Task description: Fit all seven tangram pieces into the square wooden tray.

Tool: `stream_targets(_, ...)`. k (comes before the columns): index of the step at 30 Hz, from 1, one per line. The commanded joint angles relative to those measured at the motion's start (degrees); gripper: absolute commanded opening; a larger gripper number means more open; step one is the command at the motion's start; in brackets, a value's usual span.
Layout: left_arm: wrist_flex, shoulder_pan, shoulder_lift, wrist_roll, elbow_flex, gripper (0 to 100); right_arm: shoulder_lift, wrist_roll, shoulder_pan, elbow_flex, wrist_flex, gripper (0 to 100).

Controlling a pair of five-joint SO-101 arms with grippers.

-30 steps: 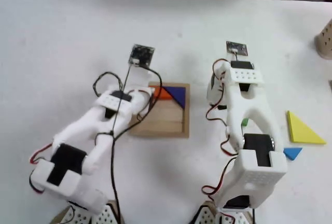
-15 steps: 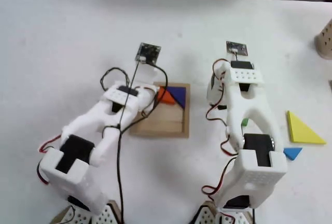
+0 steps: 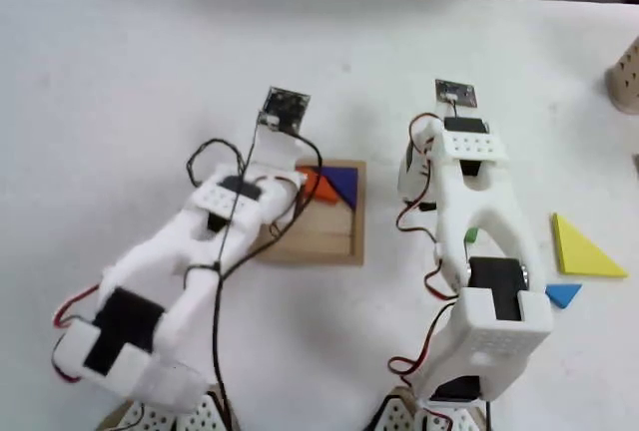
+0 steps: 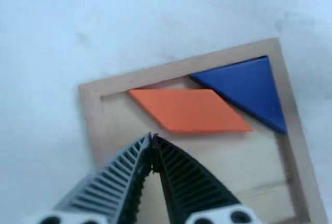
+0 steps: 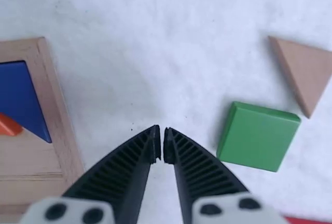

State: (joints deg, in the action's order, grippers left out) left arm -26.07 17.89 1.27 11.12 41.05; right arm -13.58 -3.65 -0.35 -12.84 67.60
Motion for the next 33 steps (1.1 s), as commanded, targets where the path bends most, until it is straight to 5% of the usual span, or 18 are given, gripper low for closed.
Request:
stream_targets(1,2.5,6.0,-7.9,-1.8,3.8,2,0.3,0.8,-0.5,0.3,-1.4,1.8)
stream_targets(6,7.6,10.5,-2.2,-1.5,3.8,2,0.3,0.8,-0.5,0.3,-1.4,1.8)
stream_targets(13,6.2,7.2,8.1,-1.4,-6.4,2,0.3,0.8,-0.5,0.2,-1.4,1.8)
stream_targets(27,5.1,7.3,7.8,-1.5,-6.4,2,0.3,0.8,-0.5,0.2,-1.3,1.8)
stream_targets(33,5.5,6.9,-2.2,-1.8,-0.4,2,0.3,0.9,-0.5,0.3,-1.3,1.8)
